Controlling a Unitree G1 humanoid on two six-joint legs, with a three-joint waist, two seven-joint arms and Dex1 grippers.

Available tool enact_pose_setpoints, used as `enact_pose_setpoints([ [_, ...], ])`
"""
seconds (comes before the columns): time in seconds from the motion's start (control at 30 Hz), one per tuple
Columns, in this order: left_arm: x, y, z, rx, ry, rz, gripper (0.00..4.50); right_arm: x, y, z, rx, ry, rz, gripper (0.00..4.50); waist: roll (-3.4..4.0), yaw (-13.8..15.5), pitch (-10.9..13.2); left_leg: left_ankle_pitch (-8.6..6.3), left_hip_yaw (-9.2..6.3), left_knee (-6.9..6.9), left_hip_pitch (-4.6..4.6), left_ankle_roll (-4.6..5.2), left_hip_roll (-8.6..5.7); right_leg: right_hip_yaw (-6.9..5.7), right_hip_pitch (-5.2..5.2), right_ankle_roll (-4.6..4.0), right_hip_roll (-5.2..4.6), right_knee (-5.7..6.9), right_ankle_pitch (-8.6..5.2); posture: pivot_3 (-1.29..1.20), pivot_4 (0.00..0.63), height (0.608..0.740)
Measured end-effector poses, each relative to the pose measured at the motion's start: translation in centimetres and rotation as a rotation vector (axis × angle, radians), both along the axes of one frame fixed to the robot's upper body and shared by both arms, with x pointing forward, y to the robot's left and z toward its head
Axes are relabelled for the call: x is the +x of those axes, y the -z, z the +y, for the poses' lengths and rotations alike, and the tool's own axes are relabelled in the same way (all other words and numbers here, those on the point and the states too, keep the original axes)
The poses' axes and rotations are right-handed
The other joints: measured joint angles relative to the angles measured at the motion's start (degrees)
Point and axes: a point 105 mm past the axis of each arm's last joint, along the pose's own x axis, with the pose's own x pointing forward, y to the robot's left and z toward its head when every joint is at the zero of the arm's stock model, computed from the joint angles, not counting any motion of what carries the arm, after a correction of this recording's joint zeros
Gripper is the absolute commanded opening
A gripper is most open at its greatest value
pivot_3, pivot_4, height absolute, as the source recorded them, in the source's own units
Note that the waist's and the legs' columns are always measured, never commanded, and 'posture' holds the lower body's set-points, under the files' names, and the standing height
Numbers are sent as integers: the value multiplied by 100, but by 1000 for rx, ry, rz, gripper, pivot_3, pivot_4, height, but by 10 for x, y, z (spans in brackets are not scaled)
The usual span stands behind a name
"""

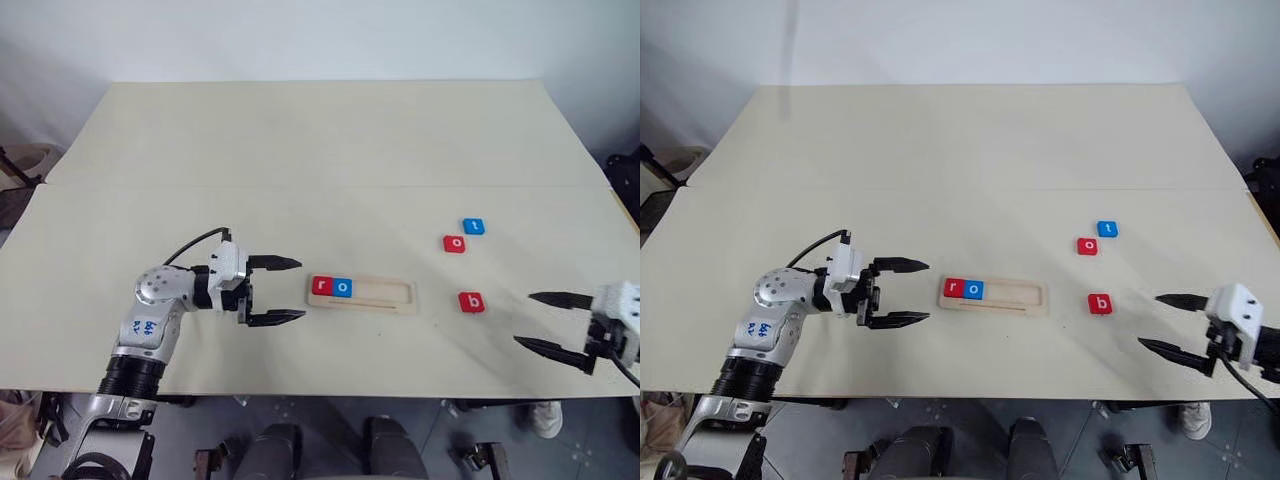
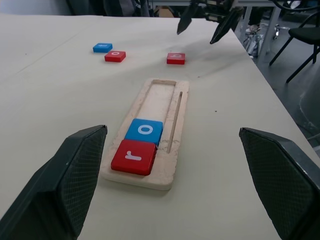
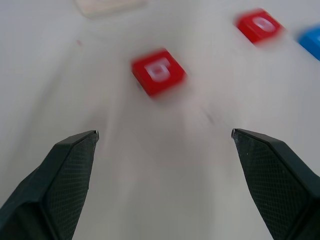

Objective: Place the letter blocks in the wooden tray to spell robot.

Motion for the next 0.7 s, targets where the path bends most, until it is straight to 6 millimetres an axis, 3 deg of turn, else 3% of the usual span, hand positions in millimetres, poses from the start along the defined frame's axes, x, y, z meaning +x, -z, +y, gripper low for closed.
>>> enact_pose_setpoints([
  [0.2,-2,-1,-1,-3,-9,-5,4500,26,4,31,-103,-131,60,4472,0,23,0,0,-6,10,-8,0,-6,-7,-1,1,-6,0,1,0,150,740],
  [0.37,-6,0,-2,-3,-17,-5,4500,39,7,34,-174,-163,82,4472,0,14,0,0,-6,6,-10,0,-5,-9,-5,1,-6,-1,1,0,150,740],
  [0.47,-7,-1,-2,-2,-24,-6,4500,44,6,35,-197,-180,77,3921,0,11,0,0,-5,10,-7,0,-3,-10,-1,-1,-4,-1,3,0,150,740],
  [0.7,-10,1,-1,-2,-33,-6,4500,47,6,35,-206,-207,75,1879,-2,11,-1,0,-5,13,-6,0,-2,-10,2,-2,-4,-1,5,0,150,740],
])
